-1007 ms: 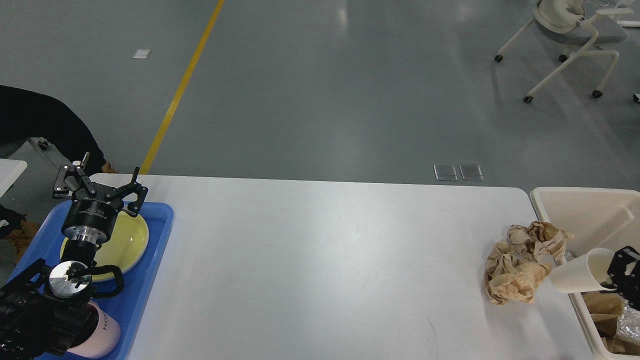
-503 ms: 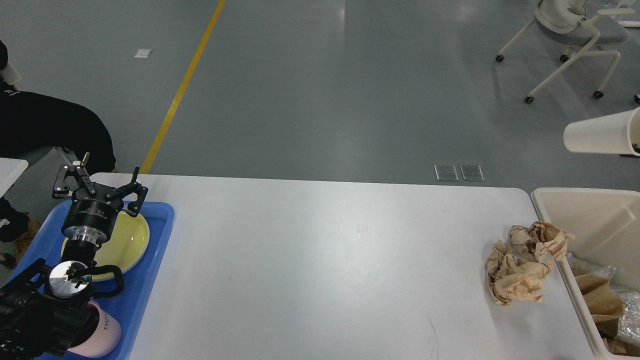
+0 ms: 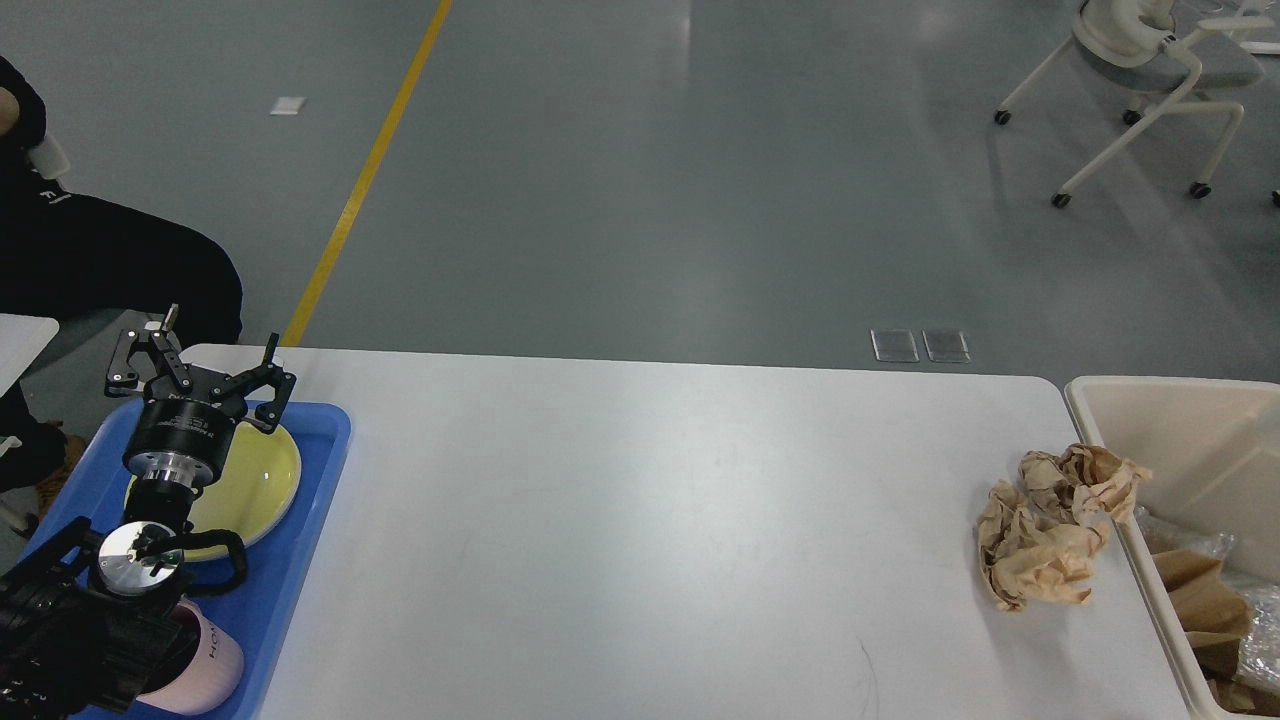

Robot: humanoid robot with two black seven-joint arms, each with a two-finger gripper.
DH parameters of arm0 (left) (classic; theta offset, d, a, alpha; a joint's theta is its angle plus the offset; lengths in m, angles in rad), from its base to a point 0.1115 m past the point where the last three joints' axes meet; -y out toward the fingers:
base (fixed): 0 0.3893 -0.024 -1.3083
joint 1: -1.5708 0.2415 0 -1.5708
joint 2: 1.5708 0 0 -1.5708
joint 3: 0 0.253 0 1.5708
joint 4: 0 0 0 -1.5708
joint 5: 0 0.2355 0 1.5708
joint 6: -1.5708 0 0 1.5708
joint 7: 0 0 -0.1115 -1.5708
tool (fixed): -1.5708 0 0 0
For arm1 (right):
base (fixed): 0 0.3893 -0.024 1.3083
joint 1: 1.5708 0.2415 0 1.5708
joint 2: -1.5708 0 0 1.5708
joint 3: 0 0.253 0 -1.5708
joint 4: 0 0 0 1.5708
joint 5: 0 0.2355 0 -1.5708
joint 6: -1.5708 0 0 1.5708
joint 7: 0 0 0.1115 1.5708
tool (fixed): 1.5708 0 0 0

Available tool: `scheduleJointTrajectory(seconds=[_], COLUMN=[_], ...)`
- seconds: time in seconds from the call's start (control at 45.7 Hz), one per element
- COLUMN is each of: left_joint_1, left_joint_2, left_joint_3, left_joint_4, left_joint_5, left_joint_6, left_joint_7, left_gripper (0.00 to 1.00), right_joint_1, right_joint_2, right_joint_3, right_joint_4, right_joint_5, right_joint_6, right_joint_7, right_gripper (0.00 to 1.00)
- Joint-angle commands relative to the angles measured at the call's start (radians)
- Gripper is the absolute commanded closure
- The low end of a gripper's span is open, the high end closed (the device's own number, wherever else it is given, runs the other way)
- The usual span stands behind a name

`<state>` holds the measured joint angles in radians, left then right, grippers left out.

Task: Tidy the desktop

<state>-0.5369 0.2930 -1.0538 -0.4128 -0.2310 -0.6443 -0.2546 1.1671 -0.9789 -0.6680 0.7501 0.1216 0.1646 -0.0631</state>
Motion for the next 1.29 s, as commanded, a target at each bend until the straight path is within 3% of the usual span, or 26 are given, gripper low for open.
scheduleJointTrajectory(seconds=[0.0, 0.109, 0.328, 0.547, 0.657, 0.788, 0.876, 1.182, 1.27], left_joint_1=[0.0, 0.0, 0.0, 0.0, 0.0, 0.0, 0.0, 0.0, 0.0], left_joint_2=[0.0, 0.0, 0.0, 0.0, 0.0, 0.0, 0.0, 0.0, 0.0], left_joint_3=[0.0, 0.0, 0.0, 0.0, 0.0, 0.0, 0.0, 0.0, 0.0], left_joint_4=[0.0, 0.0, 0.0, 0.0, 0.0, 0.0, 0.0, 0.002, 0.0], left_joint_5=[-0.001, -0.001, -0.001, -0.001, -0.001, -0.001, 0.001, -0.001, 0.001], left_joint_6=[0.0, 0.0, 0.0, 0.0, 0.0, 0.0, 0.0, 0.0, 0.0], left_joint_7=[0.0, 0.0, 0.0, 0.0, 0.0, 0.0, 0.0, 0.0, 0.0], left_gripper=[0.04, 0.04, 0.04, 0.04, 0.04, 0.04, 0.04, 0.04, 0.04], right_joint_1=[-0.176, -0.273, -0.267, -0.078, 0.077, 0.259, 0.388, 0.721, 0.76], right_joint_2=[0.135, 0.192, 0.207, 0.238, 0.295, 0.446, 0.548, 0.556, 0.548], right_joint_3=[0.002, 0.004, 0.004, -0.036, -0.148, -0.471, -0.652, -0.677, -0.682], right_joint_4=[-0.158, -0.219, -0.206, -0.101, -0.043, 0.008, 0.061, 0.27, 0.278], right_joint_5=[0.0, 0.001, 0.001, -0.005, -0.005, -0.002, 0.0, 0.0, -0.003], right_joint_6=[-0.04, -0.046, -0.03, 0.023, 0.038, 0.05, 0.163, 0.642, 0.72], right_joint_7=[0.0, 0.002, 0.0, 0.0, -0.001, 0.002, 0.008, 0.008, 0.008], right_gripper=[0.0, 0.0, 0.0, 0.0, 0.0, 0.0, 0.0, 0.0, 0.0])
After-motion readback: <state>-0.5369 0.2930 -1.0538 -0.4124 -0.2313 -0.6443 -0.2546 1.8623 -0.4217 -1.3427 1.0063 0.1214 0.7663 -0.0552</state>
